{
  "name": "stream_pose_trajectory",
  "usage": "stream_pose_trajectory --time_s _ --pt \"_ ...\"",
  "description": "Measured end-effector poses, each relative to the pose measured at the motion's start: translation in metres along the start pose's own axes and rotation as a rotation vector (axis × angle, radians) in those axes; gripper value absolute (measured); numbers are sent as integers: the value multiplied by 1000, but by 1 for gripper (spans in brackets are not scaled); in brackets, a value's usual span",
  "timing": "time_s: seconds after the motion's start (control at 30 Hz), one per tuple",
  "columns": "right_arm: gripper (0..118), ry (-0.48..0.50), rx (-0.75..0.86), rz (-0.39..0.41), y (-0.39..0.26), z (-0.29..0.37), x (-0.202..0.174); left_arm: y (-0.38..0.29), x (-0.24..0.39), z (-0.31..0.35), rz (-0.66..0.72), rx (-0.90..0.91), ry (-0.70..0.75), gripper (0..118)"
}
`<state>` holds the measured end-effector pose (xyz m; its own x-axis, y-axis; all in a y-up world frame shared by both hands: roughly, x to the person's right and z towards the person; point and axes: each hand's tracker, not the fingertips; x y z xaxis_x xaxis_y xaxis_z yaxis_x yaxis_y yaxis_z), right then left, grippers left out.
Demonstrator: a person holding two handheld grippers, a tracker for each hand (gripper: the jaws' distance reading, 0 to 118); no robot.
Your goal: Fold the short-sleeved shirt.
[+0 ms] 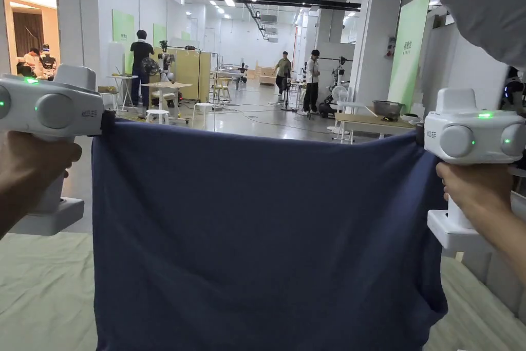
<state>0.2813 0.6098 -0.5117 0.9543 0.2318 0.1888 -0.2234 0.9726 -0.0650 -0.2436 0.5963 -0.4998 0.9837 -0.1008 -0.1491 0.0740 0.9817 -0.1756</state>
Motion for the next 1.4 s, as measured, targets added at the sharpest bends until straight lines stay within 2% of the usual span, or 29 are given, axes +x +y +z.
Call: stream_pose_trajectory --time_s 0.03,0.07,0.17,0.27,0.5,0.9,1.2,1.33,1.4 --pt "3 -12 76 52 5 -5 -3 1 2 -8 -11 3 7 5" --pt "3 7 40 14 3 -12 -5 2 2 -19 -24 -8 13 5" --pt "3 -12 65 60 11 -28 -12 6 3 -38 -15 -5 19 5" --pt "3 -17 75 30 17 -39 -13 9 5 -47 -14 -1 26 5" --pt "3 -17 76 36 7 -50 -11 1 2 -40 -28 14 29 5" --pt "3 36 22 58 -72 61 -15 -77 -14 45 -15 -24 -1 5" --pt "3 111 -29 62 -143 142 0 -165 -33 128 44 -76 -36 5" --pt "3 149 -71 46 -174 185 9 -203 -36 163 27 -112 -52 5" --pt "3 160 -81 62 -191 207 11 -222 -36 180 30 -130 -66 5"
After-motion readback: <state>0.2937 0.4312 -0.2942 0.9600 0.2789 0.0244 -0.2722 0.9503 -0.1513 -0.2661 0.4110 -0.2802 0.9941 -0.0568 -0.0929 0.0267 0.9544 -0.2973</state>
